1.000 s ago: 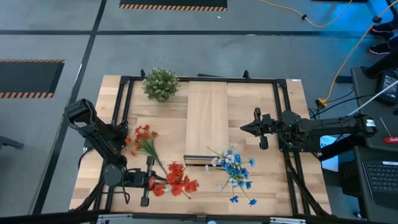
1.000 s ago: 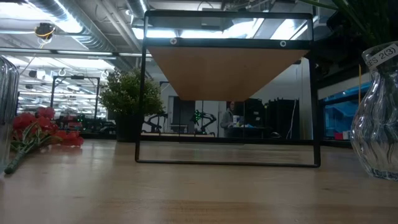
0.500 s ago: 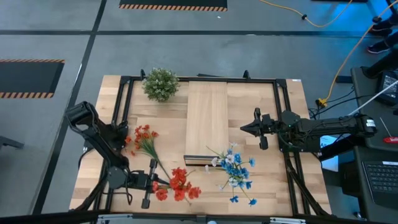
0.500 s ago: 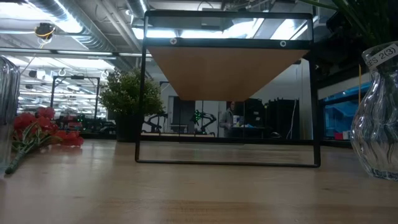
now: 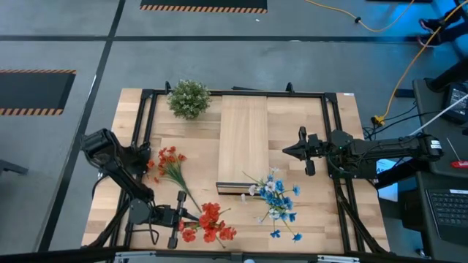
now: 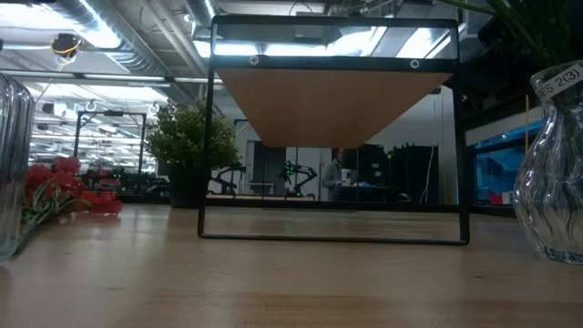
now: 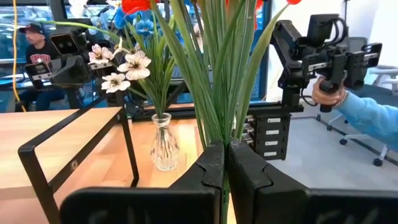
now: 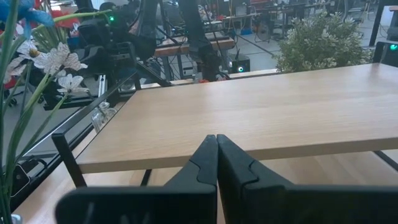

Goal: Pick and place flowers into a vace then onto a shelf
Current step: Put the red flowers into the left transparent flower vase, then put the orange flowers into the left transparent flower vase

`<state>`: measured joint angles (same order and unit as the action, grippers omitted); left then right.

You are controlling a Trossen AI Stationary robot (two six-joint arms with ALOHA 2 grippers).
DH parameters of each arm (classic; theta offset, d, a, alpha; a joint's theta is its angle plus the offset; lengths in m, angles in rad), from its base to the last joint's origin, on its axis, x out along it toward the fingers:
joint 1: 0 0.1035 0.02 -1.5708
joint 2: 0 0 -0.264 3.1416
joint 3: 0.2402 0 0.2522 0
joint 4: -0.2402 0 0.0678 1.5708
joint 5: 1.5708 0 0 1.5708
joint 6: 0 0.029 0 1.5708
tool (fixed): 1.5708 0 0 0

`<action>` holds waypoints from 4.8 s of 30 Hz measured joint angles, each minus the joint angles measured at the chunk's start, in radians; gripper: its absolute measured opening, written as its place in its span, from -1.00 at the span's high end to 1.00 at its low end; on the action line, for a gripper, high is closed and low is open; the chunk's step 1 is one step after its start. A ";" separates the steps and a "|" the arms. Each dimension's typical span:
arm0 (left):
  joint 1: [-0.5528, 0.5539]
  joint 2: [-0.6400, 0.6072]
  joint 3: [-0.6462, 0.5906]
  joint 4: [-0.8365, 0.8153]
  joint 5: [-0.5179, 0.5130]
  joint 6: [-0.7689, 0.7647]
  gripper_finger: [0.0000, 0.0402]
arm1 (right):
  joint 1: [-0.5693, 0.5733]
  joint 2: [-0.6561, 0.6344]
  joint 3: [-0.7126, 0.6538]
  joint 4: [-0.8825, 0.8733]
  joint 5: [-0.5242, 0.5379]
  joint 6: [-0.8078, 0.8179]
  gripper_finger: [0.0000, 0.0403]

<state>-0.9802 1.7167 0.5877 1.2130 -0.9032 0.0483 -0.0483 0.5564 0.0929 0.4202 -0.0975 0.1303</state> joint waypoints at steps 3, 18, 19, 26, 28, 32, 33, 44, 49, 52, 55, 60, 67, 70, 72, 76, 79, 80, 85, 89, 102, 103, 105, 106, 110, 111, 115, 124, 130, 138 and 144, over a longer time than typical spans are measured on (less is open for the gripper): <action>0.000 0.012 0.000 0.000 -0.001 0.000 0.98 | 0.000 0.000 0.000 0.000 0.000 0.000 1.00; 0.000 0.059 0.000 -0.006 -0.023 -0.044 0.94 | 0.000 0.000 0.000 0.000 0.000 0.000 1.00; 0.000 0.059 0.000 -0.015 -0.022 -0.053 0.92 | 0.000 0.000 0.000 0.000 0.000 0.000 1.00; 0.000 0.059 0.000 -0.019 -0.074 -0.068 0.80 | 0.000 0.000 0.000 0.000 0.000 0.000 1.00; 0.000 0.059 0.000 -0.019 -0.096 -0.083 0.76 | 0.000 0.000 0.000 0.000 0.000 0.000 1.00; 0.000 0.059 0.000 -0.019 -0.109 -0.092 0.66 | 0.000 0.000 0.000 0.001 0.000 0.000 1.00; 0.000 0.059 0.000 -0.019 -0.109 -0.094 0.63 | 0.000 0.000 0.000 0.000 0.000 0.001 1.00; -0.011 0.059 0.000 -0.029 -0.100 -0.094 0.42 | 0.000 0.000 0.000 0.000 0.000 0.001 1.00; -0.049 0.058 0.000 -0.003 -0.127 -0.064 0.41 | 0.000 0.000 0.000 0.000 0.000 0.001 1.00; -0.068 0.058 0.000 -0.001 -0.173 -0.061 0.41 | 0.000 0.000 0.000 0.000 0.000 0.001 1.00; -0.074 0.058 0.000 0.016 -0.217 -0.061 0.41 | 0.000 0.000 0.000 0.000 0.000 0.001 1.00; -0.073 0.057 0.000 0.049 -0.286 -0.061 0.41 | 0.000 0.000 0.000 0.000 0.000 0.010 1.00; -0.102 0.025 0.000 0.048 -0.411 -0.045 0.41 | 0.000 0.000 0.000 0.000 0.000 0.022 1.00; -0.124 0.006 0.000 0.048 -0.487 -0.027 0.41 | 0.000 0.000 0.000 0.000 0.000 0.022 1.00; -0.134 -0.009 0.000 0.049 -0.559 -0.042 0.41 | 0.000 0.000 0.000 0.000 0.000 0.022 1.00; -0.137 -0.028 0.000 0.048 -0.668 -0.069 0.41 | 0.000 0.000 0.000 -0.001 0.000 0.018 1.00; -0.122 -0.051 0.000 0.048 -0.658 -0.062 0.41 | 0.000 0.000 0.000 -0.002 0.000 0.016 1.00; -0.115 -0.059 0.000 0.048 -0.658 -0.060 0.41 | 0.000 0.000 0.000 -0.004 0.000 0.015 1.00; -0.069 -0.102 0.000 0.048 -0.629 0.032 0.41 | 0.000 0.000 0.000 -0.011 0.000 0.013 1.00; -0.027 -0.149 0.000 0.046 -0.546 0.198 0.41 | 0.000 0.000 0.000 -0.031 0.000 -0.006 1.00; 0.154 -0.394 0.000 0.043 -0.624 0.689 0.41 | 0.000 0.000 0.000 -0.038 0.000 -0.031 1.00; 0.165 -0.408 0.000 0.041 -0.629 0.727 0.41 | 0.000 0.000 0.000 -0.038 0.000 -0.040 1.00; 0.185 -0.432 0.000 0.040 -0.664 0.812 0.42 | 0.000 0.000 0.000 -0.038 0.000 -0.068 1.00; 0.197 -0.441 0.000 0.041 -0.666 0.849 0.43 | 0.000 0.000 0.000 -0.038 0.000 -0.082 1.00; 0.231 -0.463 -0.019 0.041 -0.624 0.864 0.49 | 0.000 0.000 0.000 -0.038 0.000 -0.105 1.00; 0.237 -0.463 -0.035 0.040 -0.599 0.832 0.51 | 0.000 0.000 0.000 -0.038 0.000 -0.110 1.00; 0.240 -0.461 -0.107 -0.089 -0.372 0.585 0.59 | 0.000 0.000 0.000 -0.038 0.000 -0.113 1.00; 0.349 -0.573 -0.068 -0.383 -0.065 0.341 0.77 | 0.000 -0.001 0.000 -0.037 0.000 -0.108 1.00; 0.515 -0.710 -0.023 -0.764 0.345 0.041 0.92 | 0.000 -0.001 0.000 -0.037 0.000 -0.108 1.00; 0.522 -0.765 0.026 -0.841 0.204 -0.053 0.99 | 0.000 -0.001 0.000 -0.041 0.000 -0.082 1.00; 0.382 -0.681 0.268 -1.258 -0.112 -0.219 0.99 | 0.000 0.000 0.000 -0.058 0.000 -0.078 1.00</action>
<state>-0.5978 1.0361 0.8553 -0.0451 -1.0148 -0.1711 -0.0484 0.5560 0.0933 0.3626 -0.0978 0.0521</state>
